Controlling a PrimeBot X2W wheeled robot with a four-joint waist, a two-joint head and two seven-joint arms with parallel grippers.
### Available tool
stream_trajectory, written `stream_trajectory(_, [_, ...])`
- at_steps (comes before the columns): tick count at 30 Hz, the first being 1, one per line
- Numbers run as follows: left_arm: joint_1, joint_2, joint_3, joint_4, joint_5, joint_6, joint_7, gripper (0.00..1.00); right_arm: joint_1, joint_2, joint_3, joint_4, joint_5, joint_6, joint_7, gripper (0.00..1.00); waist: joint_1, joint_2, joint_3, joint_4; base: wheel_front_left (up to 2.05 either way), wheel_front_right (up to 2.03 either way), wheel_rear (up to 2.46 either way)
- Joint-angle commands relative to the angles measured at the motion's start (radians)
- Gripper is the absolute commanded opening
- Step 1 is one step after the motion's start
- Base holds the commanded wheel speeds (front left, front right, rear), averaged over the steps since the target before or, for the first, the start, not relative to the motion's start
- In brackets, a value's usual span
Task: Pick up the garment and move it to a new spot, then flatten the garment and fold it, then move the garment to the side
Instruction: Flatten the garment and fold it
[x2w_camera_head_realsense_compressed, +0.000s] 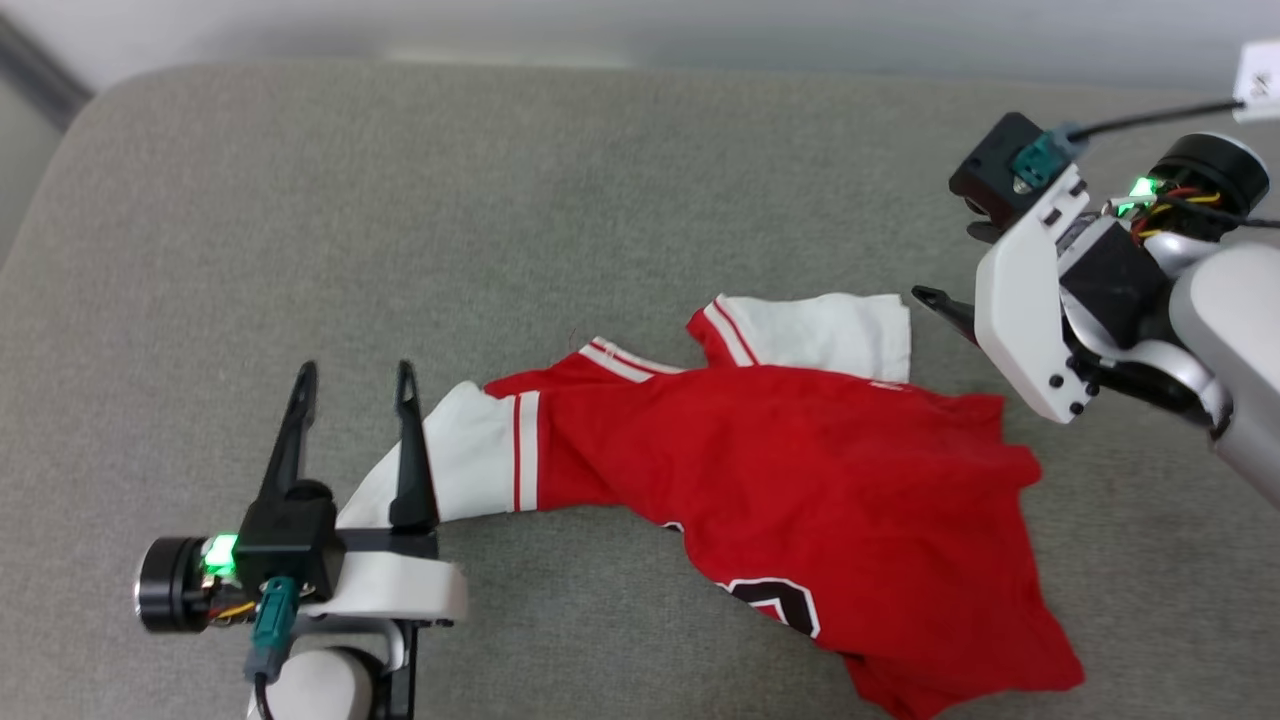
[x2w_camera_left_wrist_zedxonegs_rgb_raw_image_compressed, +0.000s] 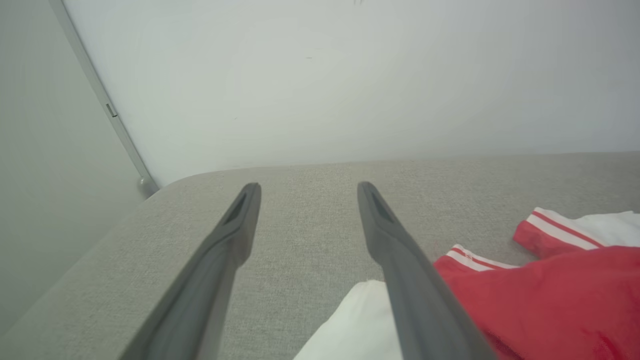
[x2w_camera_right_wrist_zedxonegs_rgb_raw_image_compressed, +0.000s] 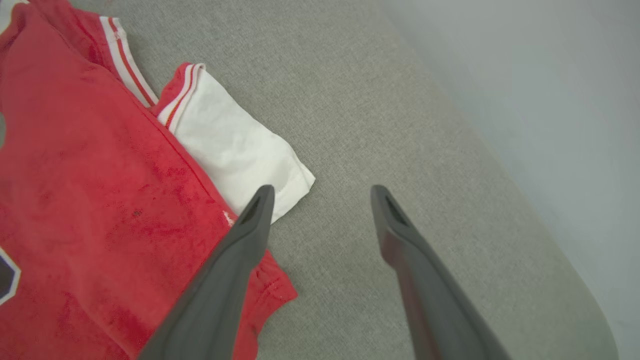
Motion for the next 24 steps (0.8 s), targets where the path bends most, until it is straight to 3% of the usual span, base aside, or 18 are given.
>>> stream_trajectory(1, [-0.024, -0.016, 0.005, -0.007, 0.015, -0.011, -0.003, 1.00, -0.040, -0.001, 0.028, 0.018, 0.030, -0.001, 0.037, 1.00, -0.0001, -0.0001, 0.058, 0.037, 0.00, 0.00, 0.00])
stream_trajectory(5, [-0.055, -0.061, 0.017, -0.011, 0.047, -0.037, -0.003, 1.00, -0.121, 0.012, 0.119, 0.077, 0.095, -0.001, 0.126, 1.00, -0.0001, -0.0001, 0.115, 0.067, 0.00, 0.00, 0.00])
stream_trajectory(11, [-0.082, -0.107, 0.039, -0.021, 0.079, -0.063, -0.003, 1.00, -0.174, 0.036, 0.207, 0.145, 0.130, -0.001, 0.134, 1.00, -0.0001, -0.0001, 0.168, 0.095, 0.00, 0.00, 0.00])
stream_trajectory(18, [-0.089, -0.153, 0.077, -0.013, 0.117, -0.100, -0.003, 1.00, -0.072, 0.045, 0.290, 0.180, 0.119, 0.001, 0.155, 1.00, -0.0001, -0.0001, 0.187, 0.111, 0.00, 0.00, 0.00])
stream_trajectory(19, [-0.085, -0.156, 0.082, -0.011, 0.118, -0.103, -0.003, 1.00, -0.070, 0.046, 0.291, 0.175, 0.116, 0.001, 0.142, 0.44, -0.0001, -0.0001, 0.182, 0.108, 0.00, 0.00, 0.00])
stream_trajectory(20, [-0.080, -0.159, 0.087, -0.006, 0.120, -0.107, -0.003, 1.00, -0.071, 0.048, 0.290, 0.171, 0.118, 0.001, 0.126, 0.00, -0.0001, -0.0001, 0.174, 0.104, 0.00, 0.00, 0.00])
stream_trajectory(24, [-0.066, -0.164, 0.109, 0.005, 0.128, -0.119, -0.003, 1.00, -0.116, 0.046, 0.277, 0.161, 0.154, 0.001, 0.032, 0.00, -0.0001, -0.0001, 0.125, 0.082, 0.00, 0.00, 0.00])
